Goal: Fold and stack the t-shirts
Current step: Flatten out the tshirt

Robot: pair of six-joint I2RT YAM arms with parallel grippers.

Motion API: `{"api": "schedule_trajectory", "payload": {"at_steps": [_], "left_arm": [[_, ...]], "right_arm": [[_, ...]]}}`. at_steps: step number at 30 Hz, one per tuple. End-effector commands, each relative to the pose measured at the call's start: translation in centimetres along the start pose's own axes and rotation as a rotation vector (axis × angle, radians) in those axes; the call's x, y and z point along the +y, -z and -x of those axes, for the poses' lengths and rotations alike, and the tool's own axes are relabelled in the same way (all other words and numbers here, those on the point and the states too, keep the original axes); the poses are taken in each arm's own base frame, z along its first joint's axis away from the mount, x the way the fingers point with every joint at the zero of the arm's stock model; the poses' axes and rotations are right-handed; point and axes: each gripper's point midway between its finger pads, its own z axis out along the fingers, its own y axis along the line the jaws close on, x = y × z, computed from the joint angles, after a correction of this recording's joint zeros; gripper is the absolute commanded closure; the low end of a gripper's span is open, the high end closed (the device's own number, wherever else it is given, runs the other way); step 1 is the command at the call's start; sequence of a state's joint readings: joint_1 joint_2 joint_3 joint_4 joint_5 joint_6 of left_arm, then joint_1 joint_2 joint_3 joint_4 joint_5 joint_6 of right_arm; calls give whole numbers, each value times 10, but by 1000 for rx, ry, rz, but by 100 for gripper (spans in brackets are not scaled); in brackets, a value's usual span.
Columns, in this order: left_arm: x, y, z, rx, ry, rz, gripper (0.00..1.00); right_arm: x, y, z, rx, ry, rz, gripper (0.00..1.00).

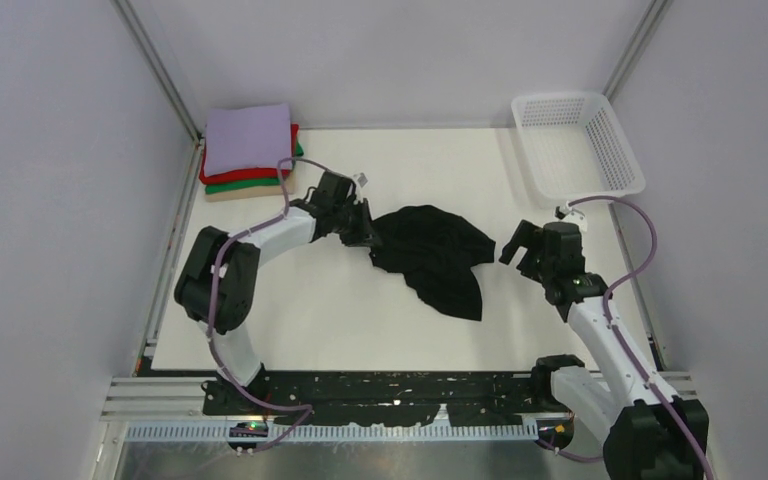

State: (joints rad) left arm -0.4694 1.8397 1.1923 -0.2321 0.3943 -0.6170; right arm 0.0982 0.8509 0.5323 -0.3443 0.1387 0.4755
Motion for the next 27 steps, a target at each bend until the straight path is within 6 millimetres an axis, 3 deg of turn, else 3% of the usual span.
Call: {"api": "schedule_trajectory", "payload": {"at_steps": [1, 5, 6, 13, 17, 21, 27], "left_arm": [[10, 48, -12, -64, -66, 87, 100], [26, 80, -33, -110, -85, 141, 100], [29, 84, -38, -112, -88, 148, 100], [42, 98, -62, -108, -87, 174, 100], [46, 100, -63, -113, -86, 193, 100], [44, 100, -62, -121, -83, 187, 100], [44, 100, -61, -127, -89, 188, 100]], "right_arm": [[32, -7, 36, -13, -18, 95, 4], [43, -27, 41, 51, 2, 94, 2], [45, -35, 35, 89, 1, 97, 1], [91, -71, 27, 219, 8, 215, 10], [128, -83, 4, 294, 53, 281, 13], [153, -85, -15, 330, 53, 359, 19], [153, -91, -54, 420, 45, 353, 33]]}}
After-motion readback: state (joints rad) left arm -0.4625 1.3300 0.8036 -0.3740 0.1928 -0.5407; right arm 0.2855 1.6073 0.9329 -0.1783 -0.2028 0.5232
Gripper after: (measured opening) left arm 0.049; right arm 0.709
